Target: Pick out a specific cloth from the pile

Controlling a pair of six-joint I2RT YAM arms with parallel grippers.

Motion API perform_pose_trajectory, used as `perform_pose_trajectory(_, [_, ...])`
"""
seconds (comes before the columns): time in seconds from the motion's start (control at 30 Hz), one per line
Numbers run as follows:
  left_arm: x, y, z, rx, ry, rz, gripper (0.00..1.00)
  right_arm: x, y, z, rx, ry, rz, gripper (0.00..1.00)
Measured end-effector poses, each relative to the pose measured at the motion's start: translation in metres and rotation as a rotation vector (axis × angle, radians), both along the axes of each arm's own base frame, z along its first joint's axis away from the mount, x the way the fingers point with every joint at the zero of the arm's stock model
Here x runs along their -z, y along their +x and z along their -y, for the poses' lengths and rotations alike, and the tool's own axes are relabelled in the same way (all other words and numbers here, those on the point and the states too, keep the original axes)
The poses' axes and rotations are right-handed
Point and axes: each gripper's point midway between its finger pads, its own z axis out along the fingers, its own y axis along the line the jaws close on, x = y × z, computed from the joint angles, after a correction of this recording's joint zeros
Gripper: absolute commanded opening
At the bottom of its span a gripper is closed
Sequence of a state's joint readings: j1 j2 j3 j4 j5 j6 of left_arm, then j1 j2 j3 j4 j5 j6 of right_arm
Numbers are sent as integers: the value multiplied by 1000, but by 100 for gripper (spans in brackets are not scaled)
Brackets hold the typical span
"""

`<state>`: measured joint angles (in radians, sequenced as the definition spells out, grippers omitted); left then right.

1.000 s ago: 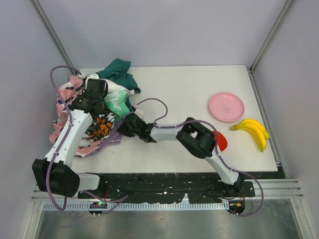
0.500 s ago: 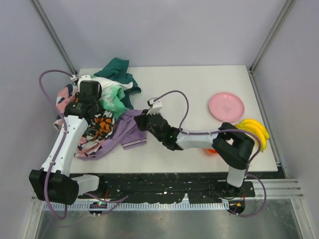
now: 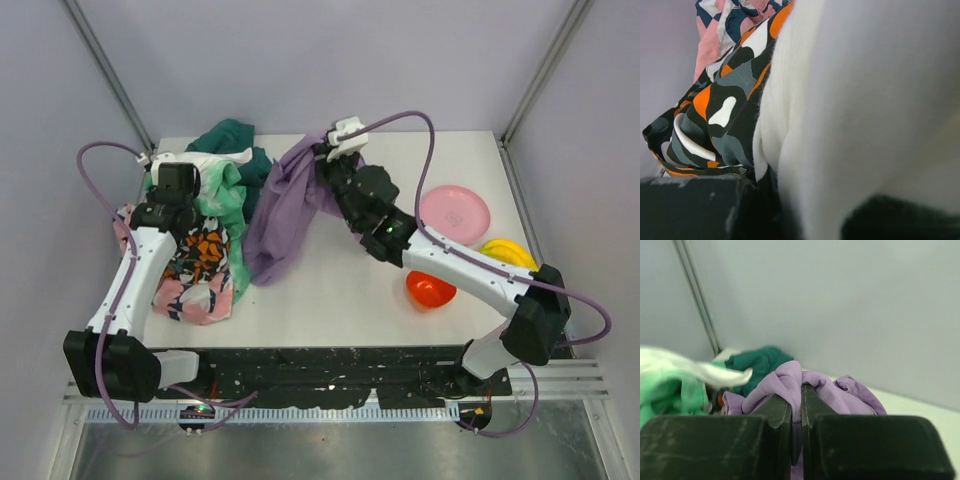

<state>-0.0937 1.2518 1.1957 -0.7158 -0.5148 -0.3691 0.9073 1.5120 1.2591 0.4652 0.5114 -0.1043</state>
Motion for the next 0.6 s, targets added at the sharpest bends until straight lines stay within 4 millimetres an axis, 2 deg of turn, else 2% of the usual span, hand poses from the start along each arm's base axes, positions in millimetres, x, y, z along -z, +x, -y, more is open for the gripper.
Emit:
perform_pose_trajectory(0.2, [25,7,-10,-43,-7,-37,0,-131,5,35,27,83,183,5])
perform_pose_trajectory(0.4, [47,2,-24,-90,-11,-78,0,-230,15,83,93,156,320,5])
perform_pose_trajectory(0.5, [52,0,-29,-105,-19,-82,0,-259,30,97,122,173,359,5])
perform_pose_trajectory(0.53, [53,0,-30,-103,-26,-82,0,-261,36,99,128,172,362,5])
perform_pose_trajectory(0.57, [54,1,-29,-97,-32,-82,5,-263,44,101,135,168,365,5])
perform_pose_trajectory(0.6, [54,1,-27,-85,-44,-80,20,-260,53,100,139,157,358,5])
